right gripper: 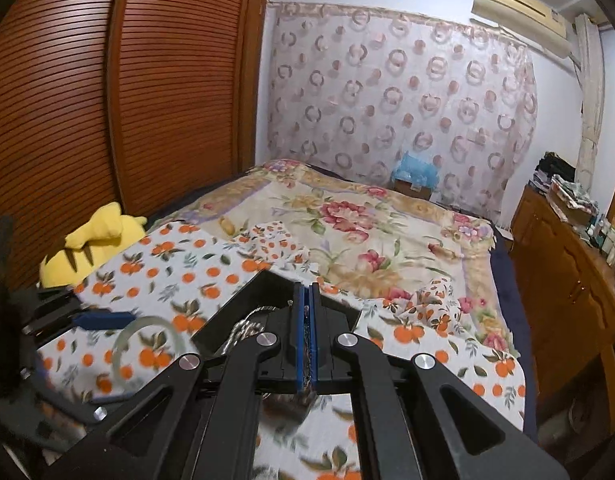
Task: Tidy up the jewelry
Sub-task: 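Release the hairpins into the black box while the left tool drops the jade bangle in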
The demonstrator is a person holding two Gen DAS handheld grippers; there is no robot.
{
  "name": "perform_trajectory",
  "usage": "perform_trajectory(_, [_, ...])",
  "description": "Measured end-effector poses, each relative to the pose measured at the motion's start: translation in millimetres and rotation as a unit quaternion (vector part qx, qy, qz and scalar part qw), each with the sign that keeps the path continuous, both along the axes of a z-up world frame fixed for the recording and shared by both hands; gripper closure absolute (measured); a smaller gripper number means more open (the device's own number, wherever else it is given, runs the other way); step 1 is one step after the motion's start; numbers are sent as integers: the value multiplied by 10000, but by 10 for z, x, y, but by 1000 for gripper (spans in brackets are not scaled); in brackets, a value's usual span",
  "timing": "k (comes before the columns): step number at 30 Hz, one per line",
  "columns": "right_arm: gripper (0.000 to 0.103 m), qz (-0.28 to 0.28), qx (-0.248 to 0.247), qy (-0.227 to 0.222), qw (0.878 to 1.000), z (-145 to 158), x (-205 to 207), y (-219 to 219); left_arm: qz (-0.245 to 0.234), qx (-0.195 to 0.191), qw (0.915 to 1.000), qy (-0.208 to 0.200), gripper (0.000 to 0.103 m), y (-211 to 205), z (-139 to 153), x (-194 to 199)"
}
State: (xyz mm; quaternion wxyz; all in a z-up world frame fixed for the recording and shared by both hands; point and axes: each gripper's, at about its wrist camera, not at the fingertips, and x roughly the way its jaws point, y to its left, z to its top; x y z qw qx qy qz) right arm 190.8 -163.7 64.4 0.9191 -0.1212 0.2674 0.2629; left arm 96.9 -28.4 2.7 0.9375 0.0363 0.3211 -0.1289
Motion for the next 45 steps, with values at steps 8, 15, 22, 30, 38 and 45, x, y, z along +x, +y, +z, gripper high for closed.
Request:
perform_trajectory(8, [100, -19, 265, 464, 9986, -330, 413, 125, 79, 32, 10000, 17, 34, 29, 20, 182])
perform_trajectory(15, [99, 116, 542, 885, 9945, -606, 549, 161, 142, 58, 9999, 60, 34, 21, -1, 319])
perform_trajectory(22, [99, -7, 630, 834, 9945, -605, 488, -65, 198, 103, 9997, 78, 34, -12, 4, 497])
perform_trajectory(30, [99, -200, 630, 774, 9948, -709, 322, -399, 200, 219, 9995, 104, 34, -162, -9, 743])
perform_trajectory(38, [99, -265, 668, 724, 9948, -745, 154, -652, 161, 430, 9988, 177, 34, -355, -59, 1005])
perform_trajectory(45, [99, -310, 633, 686, 9952, -774, 65, -782, 198, 534, 9979, 304, 34, -436, -155, 1184])
